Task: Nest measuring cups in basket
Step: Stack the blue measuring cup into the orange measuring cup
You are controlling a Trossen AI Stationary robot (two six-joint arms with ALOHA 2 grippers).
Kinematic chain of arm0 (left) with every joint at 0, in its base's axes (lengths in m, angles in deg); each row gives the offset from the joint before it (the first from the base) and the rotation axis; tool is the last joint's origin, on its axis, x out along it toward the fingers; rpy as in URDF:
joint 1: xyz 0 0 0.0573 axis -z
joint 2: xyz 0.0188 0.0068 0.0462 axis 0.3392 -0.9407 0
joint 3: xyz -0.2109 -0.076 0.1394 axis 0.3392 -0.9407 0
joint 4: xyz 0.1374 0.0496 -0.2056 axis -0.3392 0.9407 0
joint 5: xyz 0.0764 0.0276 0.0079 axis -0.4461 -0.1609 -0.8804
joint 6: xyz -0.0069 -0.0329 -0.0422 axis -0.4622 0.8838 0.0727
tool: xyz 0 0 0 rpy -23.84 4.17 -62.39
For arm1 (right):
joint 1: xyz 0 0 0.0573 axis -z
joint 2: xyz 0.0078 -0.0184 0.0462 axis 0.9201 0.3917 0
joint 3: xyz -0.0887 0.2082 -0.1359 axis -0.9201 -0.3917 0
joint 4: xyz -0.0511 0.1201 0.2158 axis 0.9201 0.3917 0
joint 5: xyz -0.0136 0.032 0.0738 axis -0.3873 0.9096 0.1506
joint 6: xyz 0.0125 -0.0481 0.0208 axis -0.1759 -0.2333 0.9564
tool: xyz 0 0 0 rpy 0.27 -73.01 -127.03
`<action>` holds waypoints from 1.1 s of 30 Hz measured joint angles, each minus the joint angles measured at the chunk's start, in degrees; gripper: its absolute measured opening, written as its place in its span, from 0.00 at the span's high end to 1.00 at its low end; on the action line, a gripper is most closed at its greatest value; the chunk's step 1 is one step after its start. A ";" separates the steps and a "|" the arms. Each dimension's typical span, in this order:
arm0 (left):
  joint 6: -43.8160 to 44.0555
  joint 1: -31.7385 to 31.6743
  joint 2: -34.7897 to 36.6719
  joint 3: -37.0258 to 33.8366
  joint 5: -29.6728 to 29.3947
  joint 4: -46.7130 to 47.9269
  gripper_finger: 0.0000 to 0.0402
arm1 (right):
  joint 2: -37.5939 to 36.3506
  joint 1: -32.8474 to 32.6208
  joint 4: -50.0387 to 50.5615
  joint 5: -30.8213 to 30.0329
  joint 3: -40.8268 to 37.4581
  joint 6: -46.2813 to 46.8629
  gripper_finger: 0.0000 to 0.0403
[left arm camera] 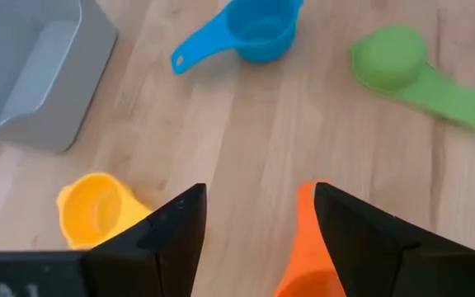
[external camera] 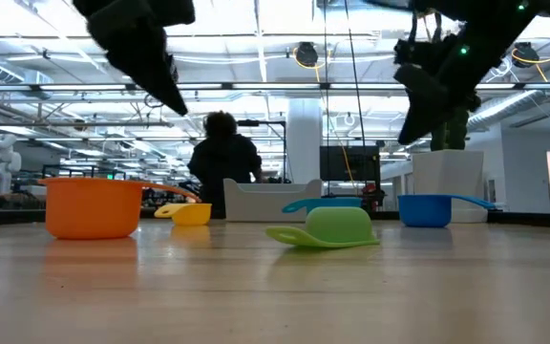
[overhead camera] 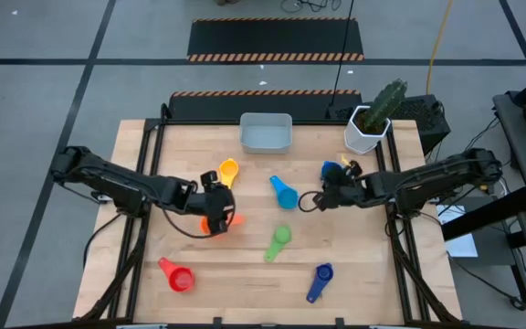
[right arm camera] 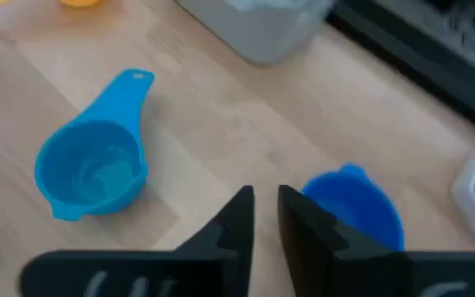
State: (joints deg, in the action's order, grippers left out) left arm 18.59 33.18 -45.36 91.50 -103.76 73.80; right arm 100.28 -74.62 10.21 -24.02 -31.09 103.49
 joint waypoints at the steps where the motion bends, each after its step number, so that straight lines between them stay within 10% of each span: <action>1: -0.18 0.03 0.32 -0.57 0.00 -0.52 0.43 | 0.09 -0.05 2.07 0.78 0.00 2.00 0.82; 13: 2.25 1.24 1.34 -3.70 -0.18 -1.27 0.43 | 0.03 -1.09 9.99 2.79 0.00 11.83 0.48; 21: 3.33 3.84 1.34 -3.69 -1.00 -1.35 0.43 | 0.03 -0.82 10.13 -2.02 -2.86 13.93 0.36; 33: 3.91 4.78 1.34 -3.68 -1.17 -1.41 0.43 | 0.03 3.58 7.44 6.11 -8.04 17.56 0.25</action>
State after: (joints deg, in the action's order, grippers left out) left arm 22.49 37.96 -44.02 87.81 -104.93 72.39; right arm 100.31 -71.04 17.65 -17.91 -39.13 121.05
